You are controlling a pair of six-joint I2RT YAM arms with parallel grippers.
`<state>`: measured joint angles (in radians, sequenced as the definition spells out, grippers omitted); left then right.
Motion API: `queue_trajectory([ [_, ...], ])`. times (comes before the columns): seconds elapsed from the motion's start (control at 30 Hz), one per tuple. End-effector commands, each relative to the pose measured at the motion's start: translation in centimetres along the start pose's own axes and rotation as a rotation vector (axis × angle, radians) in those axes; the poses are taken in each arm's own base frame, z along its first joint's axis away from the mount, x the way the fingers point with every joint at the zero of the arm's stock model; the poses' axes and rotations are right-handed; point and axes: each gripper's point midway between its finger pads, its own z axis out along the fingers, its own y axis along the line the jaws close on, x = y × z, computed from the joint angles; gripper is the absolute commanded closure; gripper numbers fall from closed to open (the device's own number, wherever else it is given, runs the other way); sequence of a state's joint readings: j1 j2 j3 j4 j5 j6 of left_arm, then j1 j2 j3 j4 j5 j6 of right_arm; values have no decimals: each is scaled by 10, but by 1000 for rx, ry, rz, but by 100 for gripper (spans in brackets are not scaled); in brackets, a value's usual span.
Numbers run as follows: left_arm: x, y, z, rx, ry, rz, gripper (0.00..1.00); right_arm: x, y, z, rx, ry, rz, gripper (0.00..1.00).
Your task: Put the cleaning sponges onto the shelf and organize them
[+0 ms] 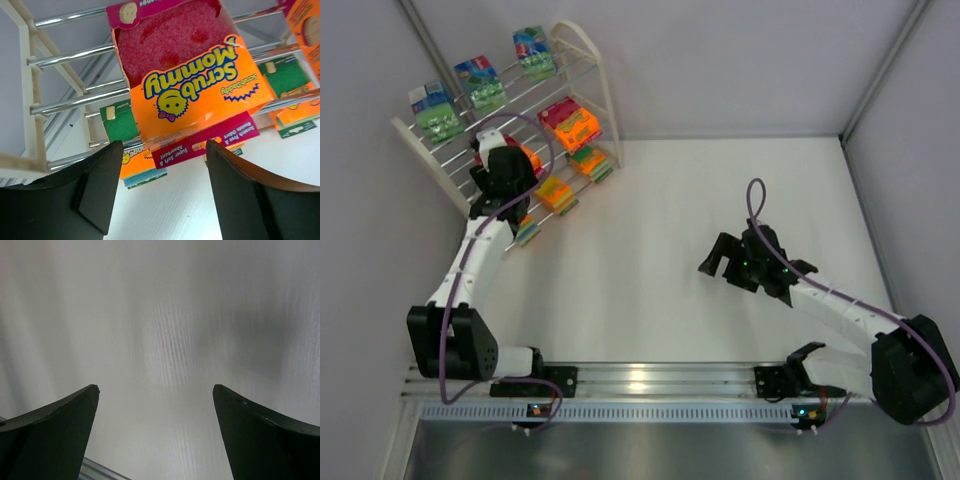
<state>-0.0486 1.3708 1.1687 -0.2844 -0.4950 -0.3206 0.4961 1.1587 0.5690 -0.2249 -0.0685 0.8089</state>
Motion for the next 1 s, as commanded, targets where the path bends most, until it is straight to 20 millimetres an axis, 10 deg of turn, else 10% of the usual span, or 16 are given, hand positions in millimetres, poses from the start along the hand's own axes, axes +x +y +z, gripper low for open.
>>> queue_trajectory([
  [0.0, -35, -3, -30, 80, -94, -41, 27, -28, 22, -14, -64, -117, -71, 1],
  [0.6, 1, -45, -161, 672, 68, 27, 8, -120, 49, -141, -62, -576, -289, 0],
  [0.97, 37, -42, -206, 762, 35, 37, 4, -118, 41, -187, -147, -752, -295, 1],
])
